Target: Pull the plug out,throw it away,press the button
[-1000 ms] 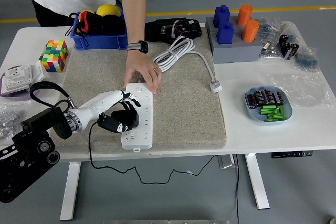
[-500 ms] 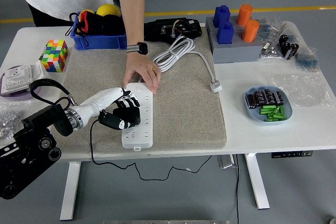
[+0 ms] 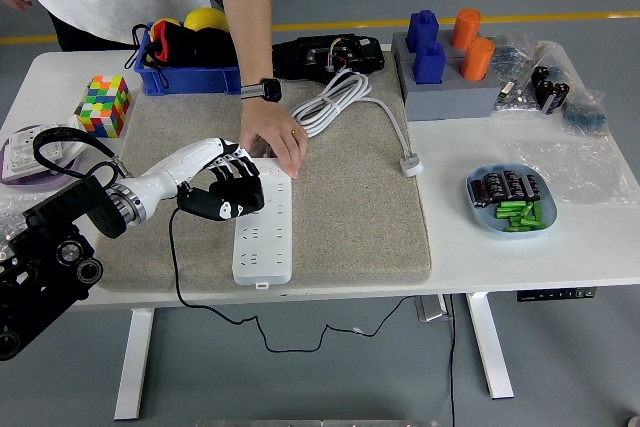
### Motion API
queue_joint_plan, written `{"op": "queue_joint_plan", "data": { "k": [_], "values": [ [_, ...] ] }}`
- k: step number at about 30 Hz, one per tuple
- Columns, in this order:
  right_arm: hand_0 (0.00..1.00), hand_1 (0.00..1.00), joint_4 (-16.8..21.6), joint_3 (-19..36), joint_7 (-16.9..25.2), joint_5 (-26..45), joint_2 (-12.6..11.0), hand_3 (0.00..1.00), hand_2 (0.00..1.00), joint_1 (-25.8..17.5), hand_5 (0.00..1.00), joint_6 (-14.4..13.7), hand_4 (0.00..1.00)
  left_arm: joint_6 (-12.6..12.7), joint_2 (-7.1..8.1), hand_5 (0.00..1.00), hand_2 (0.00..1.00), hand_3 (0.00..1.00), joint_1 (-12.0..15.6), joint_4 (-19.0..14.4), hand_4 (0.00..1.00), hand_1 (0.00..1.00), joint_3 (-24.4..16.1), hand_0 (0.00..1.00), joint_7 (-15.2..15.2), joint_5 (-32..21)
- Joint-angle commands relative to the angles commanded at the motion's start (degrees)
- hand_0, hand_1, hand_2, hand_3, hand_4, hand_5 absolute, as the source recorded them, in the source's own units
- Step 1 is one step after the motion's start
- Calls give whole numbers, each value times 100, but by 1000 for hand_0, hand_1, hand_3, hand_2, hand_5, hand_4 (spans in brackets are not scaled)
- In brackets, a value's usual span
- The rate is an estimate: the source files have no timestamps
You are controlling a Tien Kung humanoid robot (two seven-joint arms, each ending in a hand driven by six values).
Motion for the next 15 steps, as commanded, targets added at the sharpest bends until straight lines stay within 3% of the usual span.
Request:
{"op": "queue_joint_plan", "data": {
  "k": [2, 3, 15],
  "values": [
    [725, 680, 2, 3, 1, 5, 7, 654, 660, -1, 610, 0, 750, 119, -57, 2, 421, 576, -72, 302, 631, 366, -51, 482, -110, 40],
    [725, 679, 3, 2, 0, 6, 9, 655, 660, -1, 610, 1, 750, 179, -80, 2, 424, 577, -102, 443, 635, 379, -65, 536, -161, 86],
    [725, 680, 2, -6, -1, 22, 7, 655, 660, 7, 610, 1, 750, 470, -334, 2, 441, 585, -526, 1840, 642, 421, 160, 541, -471, -32]
  ]
}}
